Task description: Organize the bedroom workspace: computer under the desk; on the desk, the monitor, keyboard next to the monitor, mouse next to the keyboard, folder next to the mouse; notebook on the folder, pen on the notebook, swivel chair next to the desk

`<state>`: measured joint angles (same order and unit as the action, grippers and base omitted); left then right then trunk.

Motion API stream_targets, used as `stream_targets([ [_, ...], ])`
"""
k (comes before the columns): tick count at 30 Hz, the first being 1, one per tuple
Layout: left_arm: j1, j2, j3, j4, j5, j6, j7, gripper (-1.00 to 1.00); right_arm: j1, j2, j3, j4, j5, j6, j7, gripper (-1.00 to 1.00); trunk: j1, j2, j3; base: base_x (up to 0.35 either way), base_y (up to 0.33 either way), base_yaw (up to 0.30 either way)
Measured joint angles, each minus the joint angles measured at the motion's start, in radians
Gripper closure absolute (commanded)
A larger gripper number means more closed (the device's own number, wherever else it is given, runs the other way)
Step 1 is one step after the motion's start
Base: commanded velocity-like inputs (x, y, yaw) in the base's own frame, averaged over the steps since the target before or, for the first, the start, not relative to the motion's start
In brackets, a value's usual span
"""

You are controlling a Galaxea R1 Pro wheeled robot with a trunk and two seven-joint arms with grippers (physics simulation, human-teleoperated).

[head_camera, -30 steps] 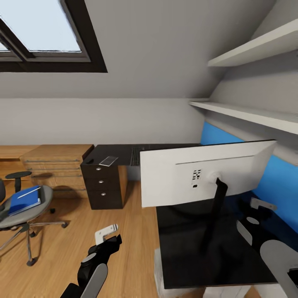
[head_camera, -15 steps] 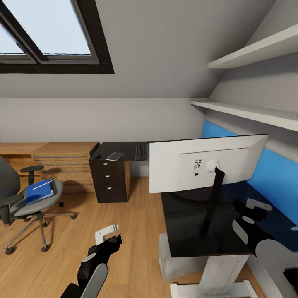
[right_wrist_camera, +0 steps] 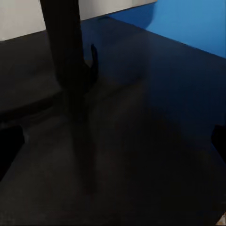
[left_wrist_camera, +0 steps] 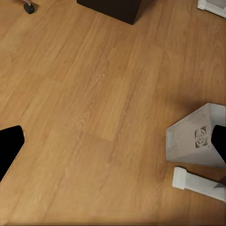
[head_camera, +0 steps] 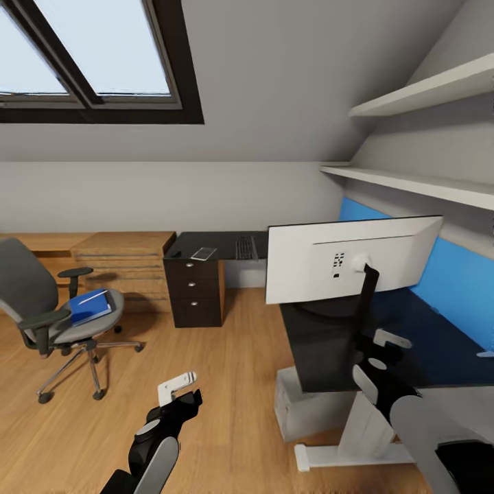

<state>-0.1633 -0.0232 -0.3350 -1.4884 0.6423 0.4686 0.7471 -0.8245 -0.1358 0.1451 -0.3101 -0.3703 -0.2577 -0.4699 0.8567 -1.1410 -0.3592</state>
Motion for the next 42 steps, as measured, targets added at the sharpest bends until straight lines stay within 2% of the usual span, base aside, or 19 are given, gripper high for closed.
stream_targets([
  [3, 0.000, -0.001, -0.001, 0.000, 0.000, 0.000, 0.000, -1.00, 0.000, 0.014, 0.000, 0.001, -0.001, 0.000, 0.000, -1.00, 0.000, 0.000, 0.000, -0.269, 0.223, 0.000],
  [10, 0.000, -0.002, -0.017, 0.001, 0.000, -0.001, 0.000, -1.00, 0.001, 0.066, 0.002, 0.001, 0.005, -0.002, 0.000, -1.00, 0.000, 0.000, 0.000, -0.121, 0.195, 0.000],
  [12, 0.000, -0.002, -0.022, 0.001, 0.000, -0.001, 0.000, -1.00, 0.001, 0.091, 0.004, -0.001, 0.007, -0.002, 0.000, -1.00, 0.000, 0.000, 0.000, -0.015, 0.250, 0.000],
  [13, 0.000, -0.002, -0.025, 0.002, 0.000, -0.001, 0.000, -1.00, 0.002, 0.132, 0.008, -0.002, 0.012, -0.005, 0.002, -1.00, 0.000, 0.000, 0.000, -0.005, 0.285, 0.000],
  [15, 0.000, -0.002, -0.025, 0.002, 0.000, -0.001, 0.000, -1.00, 0.002, 0.146, 0.007, -0.002, 0.019, -0.010, 0.003, -1.00, 0.000, 0.000, 0.000, 0.010, 0.291, 0.000],
  [22, 0.000, -0.003, -0.028, 0.002, 0.000, -0.002, 0.001, -1.00, 0.003, 0.176, 0.008, -0.001, 0.089, -0.024, 0.001, -1.00, -0.001, 0.000, 0.000, 0.175, 0.243, 0.000],
  [23, 0.000, -0.003, -0.057, 0.003, 0.000, -0.002, 0.002, -1.00, 0.005, 0.199, 0.010, -0.001, 0.145, -0.028, 0.001, -1.00, -0.001, 0.000, 0.000, 0.240, 0.260, 0.000],
  [27, 0.000, -0.002, -0.058, 0.003, -0.001, -0.002, 0.002, -1.00, 0.007, 0.206, 0.008, -0.001, 0.206, -0.060, -0.001, -1.00, -0.001, 0.000, 0.000, 0.190, 0.219, 0.000],
  [29, 0.000, -0.002, -0.058, 0.003, -0.001, -0.002, 0.002, -1.00, 0.007, 0.207, 0.007, -0.001, 0.211, -0.068, -0.007, -1.00, -0.001, 0.000, 0.000, 0.076, 0.088, 0.000],
  [33, 0.000, -0.001, -0.058, 0.005, 0.000, -0.002, 0.003, -1.00, 0.010, 0.207, 0.007, -0.001, 0.217, -0.117, -0.040, -1.00, -0.001, 0.000, 0.000, 0.017, 0.019, 0.000],
  [38, 0.000, -0.002, -0.059, 0.005, 0.001, -0.002, 0.003, -1.00, 0.018, 0.215, 0.009, -0.002, 0.237, -0.133, -0.101, -1.00, 0.000, 0.000, 0.000, 0.005, 0.005, 0.000],
  [41, 0.000, -0.003, -0.060, 0.005, 0.001, -0.002, 0.003, -1.00, 0.020, 0.238, 0.010, -0.001, 0.278, -0.137, -0.188, -1.00, 0.000, 0.000, 0.000, 0.001, 0.001, 0.000],
  [42, 0.000, -0.003, -0.060, 0.005, 0.001, -0.002, 0.003, -1.00, 0.021, 0.251, 0.011, -0.001, 0.308, -0.139, -0.242, -1.00, 0.000, 0.000, 0.000, 0.000, 0.000, 0.000],
])
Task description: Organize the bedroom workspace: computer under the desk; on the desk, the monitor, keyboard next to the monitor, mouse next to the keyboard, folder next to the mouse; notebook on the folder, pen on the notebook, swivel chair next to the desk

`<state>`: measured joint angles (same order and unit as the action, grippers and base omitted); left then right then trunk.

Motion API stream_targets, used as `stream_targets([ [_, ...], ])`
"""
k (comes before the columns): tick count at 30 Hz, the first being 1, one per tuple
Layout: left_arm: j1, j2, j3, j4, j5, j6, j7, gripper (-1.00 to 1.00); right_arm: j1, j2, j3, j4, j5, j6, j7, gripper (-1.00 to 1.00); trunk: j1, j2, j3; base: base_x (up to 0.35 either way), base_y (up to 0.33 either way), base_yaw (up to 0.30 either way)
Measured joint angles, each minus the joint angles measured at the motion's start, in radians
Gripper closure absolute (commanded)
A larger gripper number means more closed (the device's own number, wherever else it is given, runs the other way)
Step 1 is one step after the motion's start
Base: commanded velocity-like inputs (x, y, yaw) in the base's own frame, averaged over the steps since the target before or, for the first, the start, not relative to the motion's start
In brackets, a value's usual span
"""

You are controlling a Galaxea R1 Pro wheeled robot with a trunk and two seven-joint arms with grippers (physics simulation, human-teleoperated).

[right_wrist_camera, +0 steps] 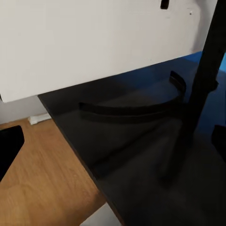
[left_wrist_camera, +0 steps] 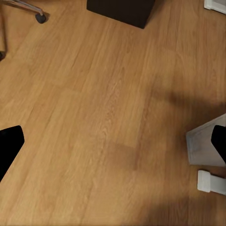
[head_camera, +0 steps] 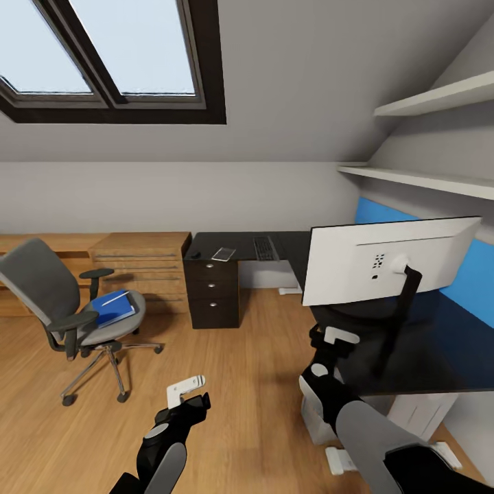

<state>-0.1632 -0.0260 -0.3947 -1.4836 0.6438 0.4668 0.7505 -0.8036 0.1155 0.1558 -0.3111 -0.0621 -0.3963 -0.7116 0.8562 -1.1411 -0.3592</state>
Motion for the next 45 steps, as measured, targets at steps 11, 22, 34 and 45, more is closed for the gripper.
stream_targets([
  [11, 0.000, -0.001, 0.000, 0.000, -0.003, -0.002, 0.003, -1.00, 0.032, 0.056, 0.006, 0.007, 0.245, -0.002, -0.284, -1.00, -0.001, 0.000, 0.000, 0.149, 0.063, 0.000],
  [22, 0.000, 0.000, -0.043, -0.003, -0.003, -0.015, 0.004, -1.00, 0.033, 0.051, 0.004, 0.008, 0.253, -0.002, -0.289, -1.00, -0.015, 0.028, 0.012, 0.030, 0.006, 0.000],
  [34, 0.000, 0.000, -0.051, -0.002, -0.004, -0.017, 0.006, -1.00, 0.033, 0.052, 0.005, 0.010, 0.253, -0.003, -0.286, -1.00, -0.061, 0.112, 0.050, 0.000, 0.000, 0.000],
  [45, 0.000, 0.000, -0.049, -0.002, -0.004, -0.017, 0.006, -1.00, 0.033, 0.051, 0.005, 0.010, 0.253, -0.003, -0.286, -1.00, -0.104, 0.189, 0.085, 0.038, 0.000, 0.000],
])
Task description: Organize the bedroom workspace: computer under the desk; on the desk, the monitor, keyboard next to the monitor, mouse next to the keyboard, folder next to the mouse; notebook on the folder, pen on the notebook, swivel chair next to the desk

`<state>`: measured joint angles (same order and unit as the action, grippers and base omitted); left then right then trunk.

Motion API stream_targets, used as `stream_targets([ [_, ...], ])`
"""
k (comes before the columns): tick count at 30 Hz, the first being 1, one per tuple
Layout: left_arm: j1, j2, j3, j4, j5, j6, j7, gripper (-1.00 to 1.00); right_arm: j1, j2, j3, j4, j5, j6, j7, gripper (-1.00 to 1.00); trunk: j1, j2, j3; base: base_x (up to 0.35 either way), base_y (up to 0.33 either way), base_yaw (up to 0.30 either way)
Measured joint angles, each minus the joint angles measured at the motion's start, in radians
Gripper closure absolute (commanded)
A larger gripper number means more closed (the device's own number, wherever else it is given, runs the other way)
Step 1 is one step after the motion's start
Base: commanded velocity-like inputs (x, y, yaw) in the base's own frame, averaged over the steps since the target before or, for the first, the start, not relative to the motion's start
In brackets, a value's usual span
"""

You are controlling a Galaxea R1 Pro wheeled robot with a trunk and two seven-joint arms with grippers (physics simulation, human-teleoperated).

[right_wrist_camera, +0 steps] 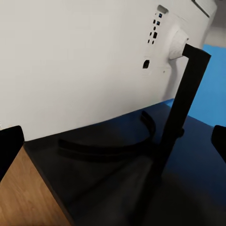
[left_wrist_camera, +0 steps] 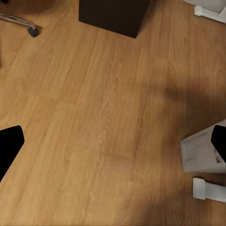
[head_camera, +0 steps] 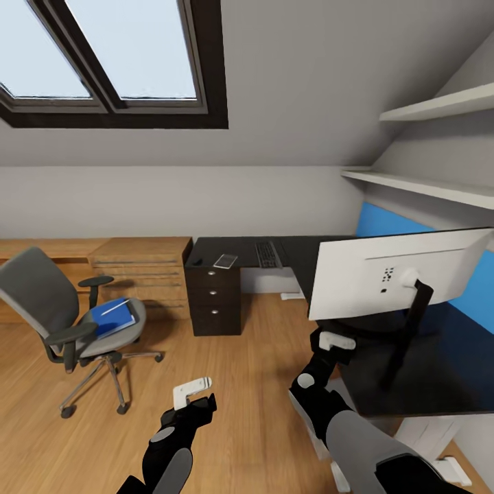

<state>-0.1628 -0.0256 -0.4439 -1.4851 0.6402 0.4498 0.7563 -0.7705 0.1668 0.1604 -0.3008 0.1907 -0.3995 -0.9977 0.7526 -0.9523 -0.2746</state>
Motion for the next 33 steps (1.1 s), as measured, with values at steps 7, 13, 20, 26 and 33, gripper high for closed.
stream_targets([
  [7, 0.000, 0.000, 0.001, 0.000, 0.001, 0.000, 0.000, -1.00, 0.000, 0.000, 0.000, 0.000, 0.000, 0.000, 0.000, -1.00, -0.027, 0.049, 0.022, 0.209, 0.000, 0.000],
  [13, 0.000, 0.000, 0.000, 0.000, 0.001, 0.000, 0.000, -1.00, 0.000, 0.000, 0.000, 0.000, 0.000, 0.000, 0.000, -1.00, -0.043, 0.077, 0.035, 0.299, 0.000, 0.000],
  [20, 0.000, -0.001, 0.000, 0.000, 0.001, 0.000, 0.000, -1.00, 0.000, 0.000, 0.000, 0.000, 0.000, 0.000, 0.000, -1.00, -0.042, 0.077, 0.035, 0.186, 0.000, 0.000],
  [26, 0.000, -0.001, 0.000, 0.001, 0.001, 0.000, 0.000, -1.00, 0.000, 0.000, 0.000, 0.000, 0.000, 0.000, 0.001, -1.00, -0.042, 0.078, 0.035, 0.026, 0.001, 0.000],
  [33, 0.000, -0.001, 0.000, 0.002, 0.002, 0.000, -0.001, -1.00, 0.000, 0.000, 0.000, 0.000, 0.000, 0.000, 0.003, -1.00, -0.042, 0.078, 0.035, 0.071, 0.090, 0.000],
])
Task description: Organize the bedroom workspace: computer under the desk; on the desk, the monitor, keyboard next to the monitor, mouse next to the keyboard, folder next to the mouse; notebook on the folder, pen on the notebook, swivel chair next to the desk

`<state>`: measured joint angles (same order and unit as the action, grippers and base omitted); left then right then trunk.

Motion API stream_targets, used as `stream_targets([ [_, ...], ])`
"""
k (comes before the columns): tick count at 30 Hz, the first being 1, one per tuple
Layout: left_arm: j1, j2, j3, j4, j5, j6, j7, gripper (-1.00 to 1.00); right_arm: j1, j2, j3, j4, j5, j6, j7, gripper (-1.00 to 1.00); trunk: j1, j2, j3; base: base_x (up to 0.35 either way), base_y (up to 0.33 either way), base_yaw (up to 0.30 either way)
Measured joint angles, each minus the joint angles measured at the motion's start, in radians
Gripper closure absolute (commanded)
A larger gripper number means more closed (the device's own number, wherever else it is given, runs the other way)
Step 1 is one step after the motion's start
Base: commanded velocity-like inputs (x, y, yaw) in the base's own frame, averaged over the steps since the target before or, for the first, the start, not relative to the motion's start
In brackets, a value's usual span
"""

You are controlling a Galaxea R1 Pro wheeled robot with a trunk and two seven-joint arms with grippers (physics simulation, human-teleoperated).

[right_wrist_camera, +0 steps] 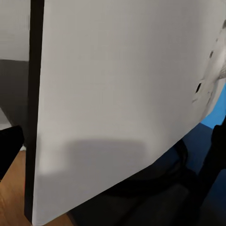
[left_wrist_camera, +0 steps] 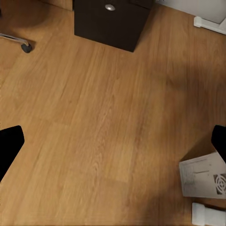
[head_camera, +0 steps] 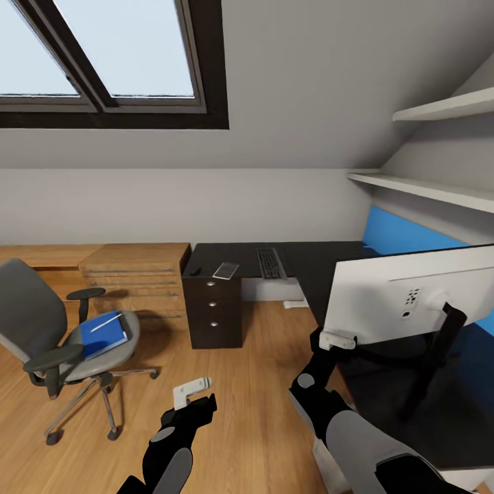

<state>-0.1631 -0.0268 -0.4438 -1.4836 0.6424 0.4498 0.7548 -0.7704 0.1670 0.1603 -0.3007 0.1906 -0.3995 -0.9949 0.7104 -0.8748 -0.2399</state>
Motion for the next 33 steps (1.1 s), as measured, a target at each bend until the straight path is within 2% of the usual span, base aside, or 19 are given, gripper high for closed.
stream_targets([
  [21, 0.000, -0.001, -0.001, 0.000, 0.000, 0.000, 0.000, -1.00, 0.000, 0.000, 0.000, 0.000, 0.000, 0.000, -0.001, -1.00, 0.000, 0.000, 0.000, 0.089, 0.034, 0.000],
  [33, 0.000, -0.001, -0.002, 0.002, 0.000, 0.000, 0.000, -1.00, 0.000, -0.001, -0.011, -0.005, -0.008, 0.009, -0.011, -1.00, 0.000, 0.000, 0.000, 0.006, 0.000, 0.000],
])
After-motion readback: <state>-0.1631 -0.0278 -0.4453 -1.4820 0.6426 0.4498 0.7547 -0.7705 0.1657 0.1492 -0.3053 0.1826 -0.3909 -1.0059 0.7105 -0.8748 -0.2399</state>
